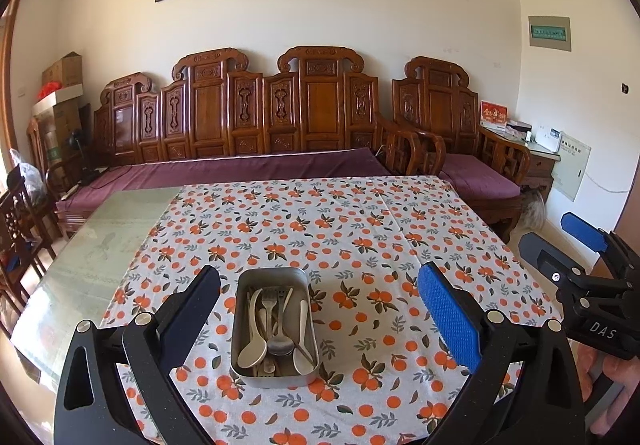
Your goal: Organize utensils
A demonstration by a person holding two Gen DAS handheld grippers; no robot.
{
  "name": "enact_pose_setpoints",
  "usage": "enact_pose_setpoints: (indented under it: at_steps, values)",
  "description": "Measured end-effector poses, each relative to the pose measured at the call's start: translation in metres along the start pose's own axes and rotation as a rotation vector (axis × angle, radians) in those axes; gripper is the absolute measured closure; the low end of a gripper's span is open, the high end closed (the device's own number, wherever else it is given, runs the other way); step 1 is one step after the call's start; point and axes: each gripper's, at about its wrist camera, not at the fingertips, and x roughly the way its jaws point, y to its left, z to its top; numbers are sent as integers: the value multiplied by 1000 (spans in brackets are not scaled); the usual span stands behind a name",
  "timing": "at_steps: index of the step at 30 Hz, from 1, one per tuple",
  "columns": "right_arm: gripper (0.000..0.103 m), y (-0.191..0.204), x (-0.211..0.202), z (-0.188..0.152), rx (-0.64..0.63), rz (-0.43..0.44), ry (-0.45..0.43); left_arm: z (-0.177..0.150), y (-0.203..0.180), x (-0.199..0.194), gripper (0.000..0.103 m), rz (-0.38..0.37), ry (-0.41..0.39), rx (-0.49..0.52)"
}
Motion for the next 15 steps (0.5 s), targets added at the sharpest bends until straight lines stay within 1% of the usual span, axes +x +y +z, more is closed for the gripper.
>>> enact_pose_setpoints:
  at_steps: [15]
  values:
    - [2,1,1,0,3,3,-2,0,-1,-6,8,0,-16,1]
